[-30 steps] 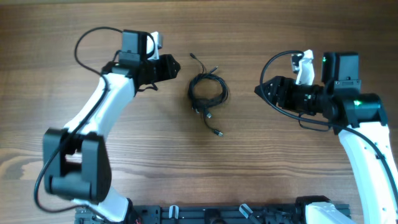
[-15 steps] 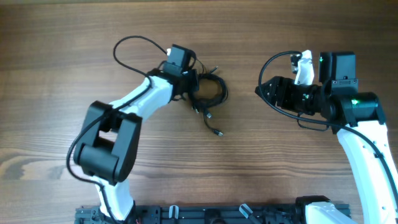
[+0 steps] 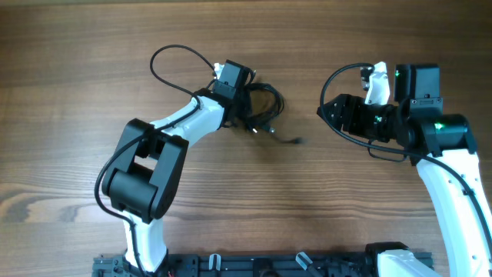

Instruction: Untangle cables

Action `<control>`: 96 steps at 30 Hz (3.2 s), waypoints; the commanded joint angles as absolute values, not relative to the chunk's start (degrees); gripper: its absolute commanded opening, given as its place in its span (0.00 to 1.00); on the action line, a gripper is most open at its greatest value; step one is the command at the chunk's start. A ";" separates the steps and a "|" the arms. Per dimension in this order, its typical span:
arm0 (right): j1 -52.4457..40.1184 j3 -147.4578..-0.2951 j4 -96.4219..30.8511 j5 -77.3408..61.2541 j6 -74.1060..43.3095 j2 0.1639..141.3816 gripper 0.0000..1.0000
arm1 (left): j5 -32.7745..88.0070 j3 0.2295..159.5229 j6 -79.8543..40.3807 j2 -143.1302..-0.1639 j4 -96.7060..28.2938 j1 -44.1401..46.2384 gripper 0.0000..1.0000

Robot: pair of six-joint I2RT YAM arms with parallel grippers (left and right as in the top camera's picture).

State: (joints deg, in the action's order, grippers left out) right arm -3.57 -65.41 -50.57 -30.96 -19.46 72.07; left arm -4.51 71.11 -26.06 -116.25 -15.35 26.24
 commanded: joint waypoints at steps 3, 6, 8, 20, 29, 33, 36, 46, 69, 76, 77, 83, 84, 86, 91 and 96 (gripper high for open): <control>-6.74 -66.32 -45.98 -33.08 -21.67 72.53 0.64 | -5.48 71.70 -26.20 -105.93 -19.86 25.82 0.04; -10.92 -66.32 -42.76 -32.80 -24.69 72.55 0.64 | -2.48 71.70 -26.17 -99.26 -23.62 25.82 0.04; -14.02 -66.32 -41.19 -30.83 -28.64 72.55 0.64 | -1.50 71.70 -26.20 -94.91 -26.28 25.82 0.04; -24.23 -66.30 -35.11 -22.20 -55.02 77.32 0.63 | -0.01 71.68 -29.04 -88.07 -29.04 25.82 0.04; -27.53 -66.30 -30.39 -23.81 -61.52 87.88 0.55 | 0.01 71.68 -29.04 -88.07 -29.06 25.82 0.04; -27.42 -66.30 -28.08 -22.44 -61.67 92.60 0.48 | 0.64 71.68 -29.02 -88.07 -29.08 25.80 0.04; -27.42 -66.30 -25.78 -21.80 -61.65 94.59 0.37 | 2.24 71.68 -29.04 -88.07 -29.19 25.69 0.04; -26.98 -66.26 -28.01 -18.83 -58.26 97.36 0.04 | 31.38 71.70 -29.69 -84.38 -27.75 14.09 0.04; -26.98 -67.70 -32.82 -41.58 -19.62 85.54 0.04 | 52.93 71.68 -14.98 -83.90 -36.12 -6.07 0.10; -27.14 -67.72 -32.01 -42.00 -23.05 74.35 0.04 | 45.98 71.64 -9.15 -84.18 -39.68 1.80 0.56; -27.14 -67.72 -32.10 -41.76 -23.44 73.91 0.04 | 45.98 71.64 -9.13 -84.36 -39.66 2.61 0.57; -27.14 -67.70 -34.22 -39.03 -25.71 74.28 0.04 | 50.02 71.61 -1.85 -84.60 -41.89 4.40 0.56; -27.14 -67.70 -34.22 -39.03 -25.74 74.28 0.04 | 50.09 71.59 -1.04 -84.66 -42.61 4.40 0.56; -27.14 -67.70 -34.20 -38.98 -26.15 74.28 0.04 | 50.09 71.59 1.19 -84.95 -44.49 4.40 0.54; -27.14 -67.70 -34.28 -38.44 -27.09 74.30 0.04 | 52.95 71.57 8.75 -87.09 -50.15 4.40 0.50; -27.14 -67.70 -35.24 -38.41 -27.07 74.30 0.04 | 57.82 71.57 13.32 -88.86 -51.03 5.13 0.50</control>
